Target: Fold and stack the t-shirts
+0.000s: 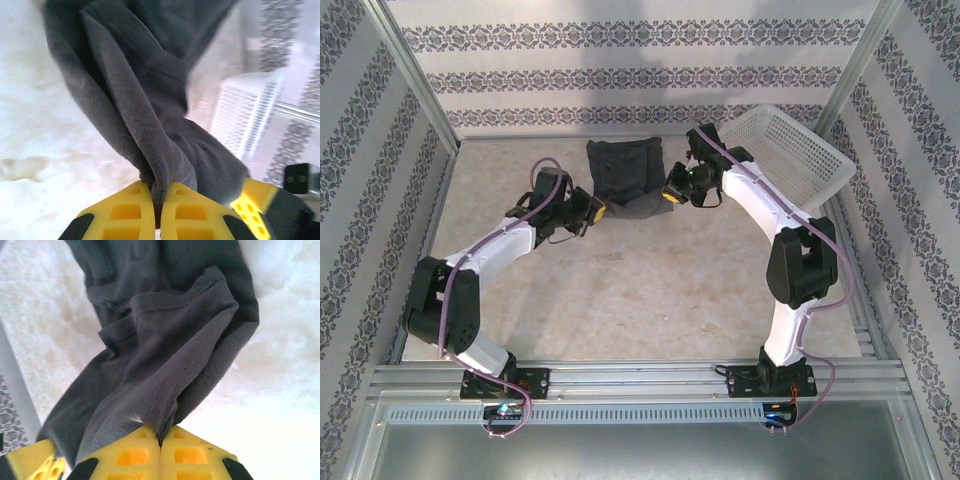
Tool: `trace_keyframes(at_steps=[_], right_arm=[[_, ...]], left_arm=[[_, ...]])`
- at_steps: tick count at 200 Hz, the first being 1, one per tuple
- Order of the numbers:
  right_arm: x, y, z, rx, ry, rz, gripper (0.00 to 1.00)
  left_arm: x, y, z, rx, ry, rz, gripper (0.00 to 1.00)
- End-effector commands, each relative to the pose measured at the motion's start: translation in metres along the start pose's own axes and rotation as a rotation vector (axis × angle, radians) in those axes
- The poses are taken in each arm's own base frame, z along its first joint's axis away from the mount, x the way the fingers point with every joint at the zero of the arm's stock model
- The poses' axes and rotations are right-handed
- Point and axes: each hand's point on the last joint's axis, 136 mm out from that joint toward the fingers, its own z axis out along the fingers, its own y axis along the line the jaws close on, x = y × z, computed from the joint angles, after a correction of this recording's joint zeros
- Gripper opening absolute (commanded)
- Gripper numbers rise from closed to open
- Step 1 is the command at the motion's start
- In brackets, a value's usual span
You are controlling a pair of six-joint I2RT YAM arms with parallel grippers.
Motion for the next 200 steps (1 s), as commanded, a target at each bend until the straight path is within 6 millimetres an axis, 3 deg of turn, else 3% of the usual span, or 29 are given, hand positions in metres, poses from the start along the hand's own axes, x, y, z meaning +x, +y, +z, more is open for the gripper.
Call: trace_keyframes(at_steps=[1,31,83,104,119,140,170,200], right_arm=[[0.027,-0.018,0.002,0.037,0.083,0.047,0.0],[0.076,-0.047,0.017,0.052,0.163,0.099,0.0],[0.183,-0.119,0.028,0.159,0.342,0.111,0.0],[0.216,-0.132,0.02,0.184,0.388,0.093,0.0],[0.227,-0.133,0.012,0.186,0.389,0.076,0.0],[0.222,-0.121,-0.006,0.169,0.332,0.054,0.0],[0.195,-0.087,-0.034,0.116,0.197,0.031,0.0],[0.159,-0.046,-0.061,0.069,0.085,0.016,0.0]], left_arm=[[0.016,0.021,-0.011,-0.057,0.047,-0.015,0.0],[0.043,0.074,-0.018,-0.118,0.12,-0.064,0.0],[0.118,0.186,-0.045,-0.344,0.302,-0.087,0.0],[0.13,0.208,-0.057,-0.353,0.295,-0.107,0.0],[0.13,0.202,-0.064,-0.313,0.272,-0.086,0.0],[0.125,0.175,-0.076,-0.232,0.222,-0.043,0.0],[0.111,0.128,-0.095,-0.119,0.124,0.009,0.0],[0.091,0.077,-0.102,-0.007,0.04,-0.026,0.0]])
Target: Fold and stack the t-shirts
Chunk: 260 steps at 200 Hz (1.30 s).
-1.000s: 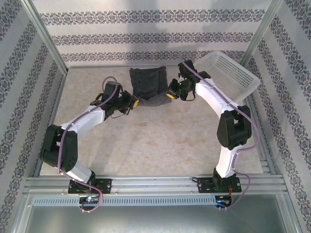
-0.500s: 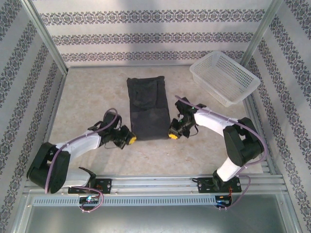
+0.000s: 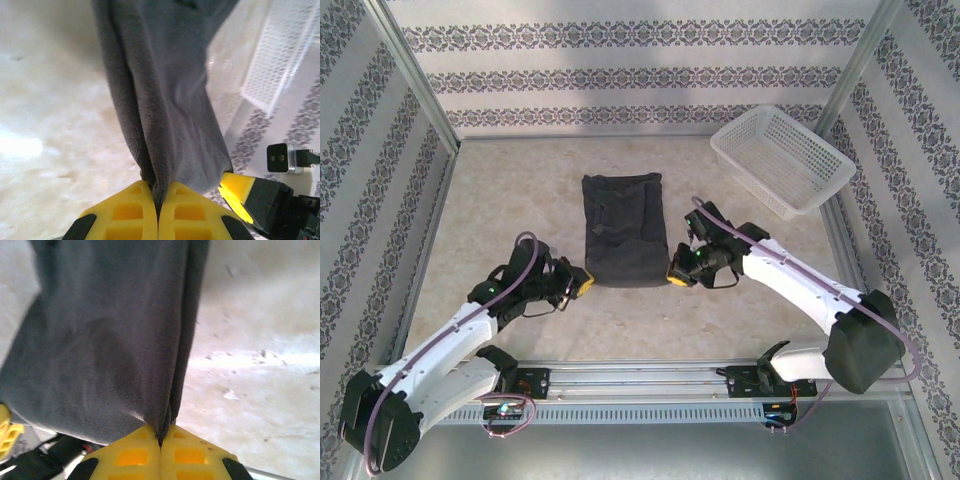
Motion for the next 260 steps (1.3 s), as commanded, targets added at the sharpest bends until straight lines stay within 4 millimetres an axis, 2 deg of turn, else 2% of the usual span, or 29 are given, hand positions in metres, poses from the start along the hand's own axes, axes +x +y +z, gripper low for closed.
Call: trace_keyframes(at_steps=[1,18,36,48,63,81,98,99,114,119,132,142,149,158,174,193,197,198,200,201,205,220,232,239,242,250,260], right_arm=[[-0.025,0.021,-0.032,0.0,-0.114,0.015,0.0],[-0.045,0.045,-0.045,-0.033,-0.148,0.015,0.0],[-0.075,0.068,-0.048,-0.061,-0.167,0.026,0.0],[-0.101,0.084,-0.049,-0.086,-0.192,0.034,0.0],[-0.138,0.099,-0.041,-0.095,-0.208,0.056,0.0],[-0.185,0.111,-0.03,-0.101,-0.225,0.089,0.0],[-0.231,0.112,-0.011,-0.088,-0.24,0.127,0.0],[-0.233,0.118,-0.018,-0.105,-0.254,0.119,0.0],[-0.27,0.126,0.001,-0.136,-0.249,0.12,0.0],[-0.28,0.129,0.007,-0.151,-0.243,0.113,0.07],[-0.299,0.133,0.024,-0.189,-0.198,0.112,0.3],[-0.307,0.14,0.023,-0.218,-0.195,0.085,0.39],[-0.311,0.135,0.023,-0.198,-0.204,0.08,0.42],[-0.311,0.128,0.019,-0.168,-0.207,0.07,0.45],[-0.305,0.12,0.009,-0.124,-0.22,0.025,0.47],[-0.287,0.122,-0.006,-0.131,-0.26,-0.064,0.47],[-0.283,0.125,-0.015,-0.152,-0.286,-0.085,0.47],[-0.283,0.126,-0.017,-0.159,-0.295,-0.09,0.47],[-0.28,0.118,-0.009,-0.148,-0.286,-0.084,0.47],[-0.279,0.122,-0.016,-0.162,-0.301,-0.093,0.48],[-0.273,0.12,-0.022,-0.18,-0.324,-0.101,0.48],[-0.246,0.099,-0.027,-0.235,-0.37,-0.11,0.48],[-0.223,0.091,-0.043,-0.297,-0.428,-0.149,0.48],[-0.207,0.08,-0.042,-0.322,-0.439,-0.165,0.48],[-0.2,0.08,-0.048,-0.342,-0.454,-0.18,0.49],[-0.18,0.071,-0.05,-0.378,-0.465,-0.204,0.5],[-0.159,0.06,-0.054,-0.414,-0.475,-0.217,0.53]], left_arm=[[-0.021,-0.03,-0.011,0.046,-0.098,-0.052,0.0],[-0.04,-0.061,-0.012,0.087,-0.131,-0.047,0.0],[-0.069,-0.09,-0.007,0.114,-0.161,-0.039,0.0],[-0.094,-0.106,0.003,0.124,-0.172,-0.049,0.0],[-0.128,-0.132,0.015,0.149,-0.197,-0.031,0.0],[-0.171,-0.153,0.037,0.142,-0.208,-0.019,0.0],[-0.21,-0.163,0.065,0.146,-0.208,-0.034,0.0],[-0.212,-0.163,0.066,0.146,-0.208,-0.034,0.0],[-0.244,-0.157,0.092,0.117,-0.21,-0.051,0.0],[-0.253,-0.154,0.099,0.105,-0.212,-0.052,0.04],[-0.272,-0.146,0.112,0.072,-0.217,-0.046,0.23],[-0.281,-0.143,0.115,0.056,-0.23,-0.035,0.37],[-0.284,-0.146,0.111,0.059,-0.246,-0.016,0.43],[-0.283,-0.15,0.104,0.059,-0.267,0.007,0.47],[-0.271,-0.149,0.086,0.036,-0.306,0.039,0.48],[-0.237,-0.135,0.065,-0.006,-0.333,0.044,0.47],[-0.228,-0.13,0.063,-0.008,-0.33,0.04,0.47],[-0.225,-0.129,0.063,-0.008,-0.327,0.037,0.47],[-0.22,-0.127,0.063,-0.008,-0.323,0.036,0.47],[-0.217,-0.126,0.063,-0.009,-0.321,0.035,0.47],[-0.208,-0.121,0.062,-0.008,-0.314,0.029,0.47],[-0.162,-0.1,0.07,-0.019,-0.267,0.01,0.47],[-0.131,-0.083,0.077,-0.007,-0.251,-0.027,0.49],[-0.12,-0.077,0.079,0.018,-0.269,-0.055,0.52],[-0.114,-0.072,0.081,0.026,-0.275,-0.071,0.53],[-0.101,-0.067,0.085,0.055,-0.296,-0.098,0.57],[-0.092,-0.06,0.089,0.073,-0.342,-0.114,0.62]])
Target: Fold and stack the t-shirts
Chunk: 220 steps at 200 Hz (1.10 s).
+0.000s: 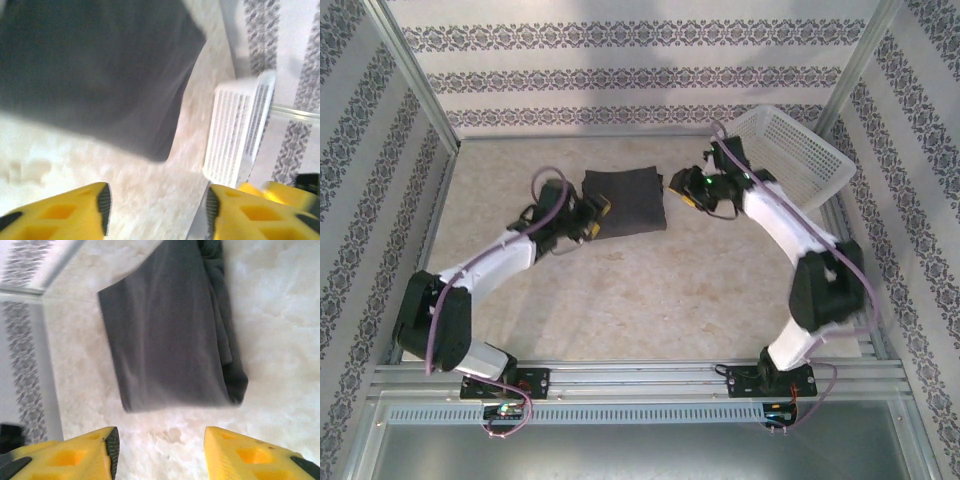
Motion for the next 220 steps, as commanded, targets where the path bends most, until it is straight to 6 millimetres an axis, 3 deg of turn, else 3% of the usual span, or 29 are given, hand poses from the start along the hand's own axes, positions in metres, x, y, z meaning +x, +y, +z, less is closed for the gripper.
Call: trace_keyframes(at_steps=[1,25,45,115,134,150,169,188,220], right_arm=[[0.013,0.013,-0.021,-0.192,-0.125,-0.113,0.54],[0.055,-0.019,-0.033,-0.193,-0.074,-0.072,0.56],[0.074,-0.035,-0.04,-0.189,-0.046,-0.047,0.57],[0.085,-0.052,-0.057,-0.167,-0.014,-0.048,0.56],[0.088,-0.054,-0.058,-0.174,-0.005,-0.04,0.56],[0.091,-0.055,-0.057,-0.178,0.007,-0.032,0.56],[0.092,-0.055,-0.057,-0.178,0.017,-0.028,0.56],[0.091,-0.054,-0.058,-0.174,0.017,-0.031,0.56],[0.087,-0.052,-0.059,-0.17,0.01,-0.031,0.55]], left_arm=[[0.01,0.02,0.01,0.037,-0.136,-0.137,0.63],[0.027,0.012,0.034,0.098,-0.164,-0.171,0.66],[0.033,0.007,0.064,0.125,-0.18,-0.214,0.67],[0.027,0.017,0.129,0.139,-0.294,-0.306,0.68],[0.02,0.027,0.144,0.126,-0.327,-0.332,0.62],[0.011,0.036,0.153,0.124,-0.355,-0.352,0.44],[-0.007,0.044,0.155,0.133,-0.389,-0.376,0.19],[-0.036,0.05,0.142,0.13,-0.43,-0.377,0.01],[-0.102,0.06,0.103,0.124,-0.439,-0.322,0.0]])
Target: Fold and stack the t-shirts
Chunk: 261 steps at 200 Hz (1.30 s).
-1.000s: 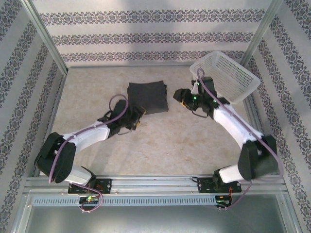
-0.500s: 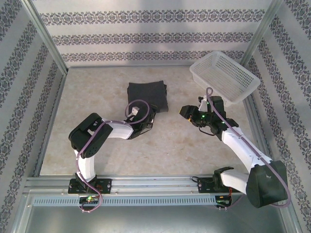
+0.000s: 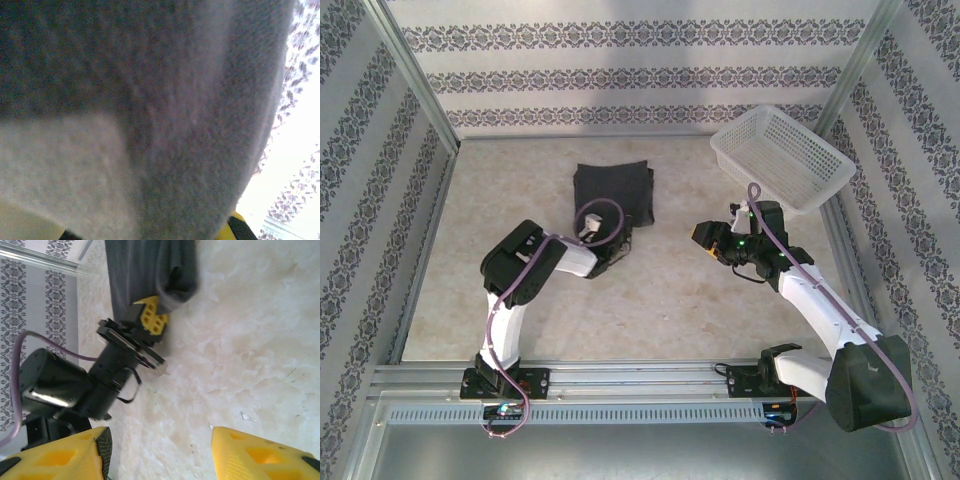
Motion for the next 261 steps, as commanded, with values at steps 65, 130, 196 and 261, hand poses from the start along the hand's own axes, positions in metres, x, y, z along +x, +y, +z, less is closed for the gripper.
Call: trace_keyframes(at_steps=[65,130,196,261], right_arm=[[-0.019,0.013,0.01,-0.033,-0.003,-0.024,0.55],[-0.028,0.031,0.024,-0.106,-0.001,-0.06,0.55],[-0.036,0.048,0.022,-0.131,-0.057,-0.085,0.78],[-0.068,-0.021,-0.058,0.404,-0.335,-0.056,0.98]], left_arm=[[-0.248,-0.016,-0.042,-0.03,-0.049,0.141,0.0],[-0.333,-0.006,-0.038,-0.037,0.085,0.248,0.0],[-0.33,-0.035,-0.084,-0.059,0.011,0.366,1.0],[-0.29,-0.052,-0.213,-0.247,-0.332,0.554,1.0]])
